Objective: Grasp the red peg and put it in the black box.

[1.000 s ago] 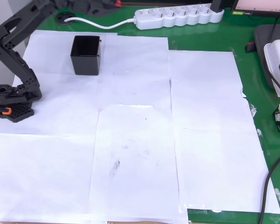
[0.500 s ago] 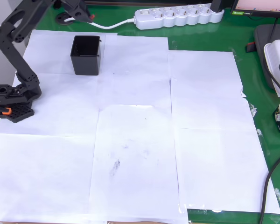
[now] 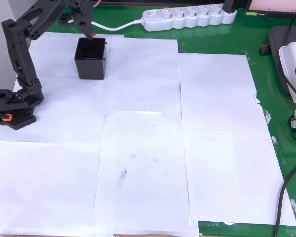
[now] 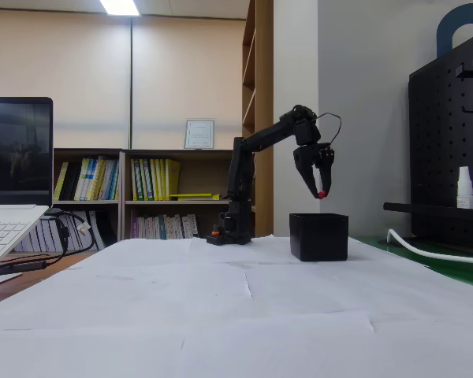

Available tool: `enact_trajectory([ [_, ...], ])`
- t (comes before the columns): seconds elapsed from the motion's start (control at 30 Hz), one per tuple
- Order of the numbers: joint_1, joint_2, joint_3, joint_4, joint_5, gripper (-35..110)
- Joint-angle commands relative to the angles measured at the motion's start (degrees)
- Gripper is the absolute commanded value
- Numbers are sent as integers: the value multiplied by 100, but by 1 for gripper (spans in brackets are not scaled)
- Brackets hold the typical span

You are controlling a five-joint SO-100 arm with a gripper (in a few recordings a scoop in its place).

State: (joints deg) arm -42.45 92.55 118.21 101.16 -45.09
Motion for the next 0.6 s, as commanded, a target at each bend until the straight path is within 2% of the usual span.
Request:
enact_trajectory([
  [0.0, -149, 105, 571, 202, 167, 0],
  [0.23, -114, 220, 527, 290, 378, 0],
  [0.57, 79, 448, 0, -211, 439, 0],
])
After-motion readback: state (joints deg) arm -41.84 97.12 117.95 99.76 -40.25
